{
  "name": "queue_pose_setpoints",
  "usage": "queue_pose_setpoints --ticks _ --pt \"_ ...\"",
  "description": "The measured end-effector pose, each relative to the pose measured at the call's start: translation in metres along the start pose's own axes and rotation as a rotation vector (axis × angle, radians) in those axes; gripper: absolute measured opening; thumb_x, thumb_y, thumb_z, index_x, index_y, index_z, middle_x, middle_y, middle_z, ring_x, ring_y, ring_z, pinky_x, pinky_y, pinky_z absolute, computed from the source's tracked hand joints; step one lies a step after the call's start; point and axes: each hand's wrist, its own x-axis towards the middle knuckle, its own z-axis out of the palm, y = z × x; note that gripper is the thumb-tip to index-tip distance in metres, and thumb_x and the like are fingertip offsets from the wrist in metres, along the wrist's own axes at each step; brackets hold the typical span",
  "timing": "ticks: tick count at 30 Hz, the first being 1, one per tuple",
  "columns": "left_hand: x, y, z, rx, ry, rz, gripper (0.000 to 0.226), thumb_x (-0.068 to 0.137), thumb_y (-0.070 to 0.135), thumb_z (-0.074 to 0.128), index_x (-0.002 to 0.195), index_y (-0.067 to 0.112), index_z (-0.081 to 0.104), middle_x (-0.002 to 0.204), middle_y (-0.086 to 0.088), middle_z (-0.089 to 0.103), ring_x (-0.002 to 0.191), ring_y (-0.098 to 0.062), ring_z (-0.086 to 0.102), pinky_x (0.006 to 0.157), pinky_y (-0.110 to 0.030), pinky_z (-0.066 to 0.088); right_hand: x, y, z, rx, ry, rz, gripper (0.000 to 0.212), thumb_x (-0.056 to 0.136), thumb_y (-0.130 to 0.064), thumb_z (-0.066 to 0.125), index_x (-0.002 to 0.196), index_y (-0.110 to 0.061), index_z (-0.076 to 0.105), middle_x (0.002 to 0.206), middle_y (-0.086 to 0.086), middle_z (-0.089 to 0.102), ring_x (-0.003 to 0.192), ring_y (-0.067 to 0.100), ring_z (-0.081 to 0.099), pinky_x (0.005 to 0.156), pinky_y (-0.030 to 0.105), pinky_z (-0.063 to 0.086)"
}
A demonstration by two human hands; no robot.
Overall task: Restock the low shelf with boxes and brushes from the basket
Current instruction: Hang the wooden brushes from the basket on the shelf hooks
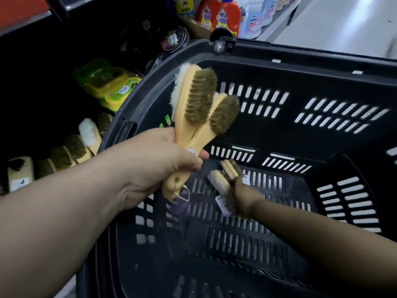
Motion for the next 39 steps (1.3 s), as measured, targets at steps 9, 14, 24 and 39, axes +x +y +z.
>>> queue_pose_setpoints --ticks 9,14,24,39 --pt "0.000 0.000 0.002 -0.059 0.097 0.029 0.025 0.075 0.019 0.070 0.096 0.008 0.063 0.071 -0.011 0.054 0.062 -0.024 0.044 0.051 -0.023 0.037 -0.062 -0.012 -0.097 1.525 -0.546 -0.294 0.022 0.076 0.001 0.058 0.097 -0.003 0.062 0.086 0.011 0.072 0.081 0.019 0.071 0.069 0.027 0.059" --pt "0.001 0.000 0.005 -0.146 0.168 0.061 0.021 0.077 0.027 0.068 0.095 0.017 0.068 0.056 0.012 0.062 0.051 0.001 0.057 0.050 -0.014 0.049 -0.094 -0.042 -0.134 1.623 -0.578 -0.530 0.023 0.070 0.010 0.048 0.083 -0.007 0.055 0.076 0.006 0.062 0.078 0.019 0.066 0.081 0.035 0.056" --pt "0.001 -0.002 0.006 -0.254 0.159 0.085 0.013 0.087 0.026 0.059 0.092 0.018 0.068 0.059 0.009 0.067 0.055 0.001 0.061 0.060 -0.019 0.052 -0.103 -0.069 -0.136 1.796 -0.443 -0.460 0.018 0.079 -0.032 0.046 0.079 -0.014 0.050 0.066 0.000 0.041 0.052 0.012 0.044 0.070 0.030 0.049" --pt "0.000 -0.002 0.007 -0.245 -0.051 0.070 0.026 0.090 0.022 0.054 0.114 0.018 0.063 0.097 -0.005 0.074 0.081 -0.015 0.071 0.063 -0.027 0.057 -0.095 -0.054 -0.144 1.630 -0.389 -0.599 0.029 0.075 -0.017 0.062 0.102 -0.006 0.064 0.098 0.010 0.071 0.090 0.020 0.068 0.086 0.032 0.055"
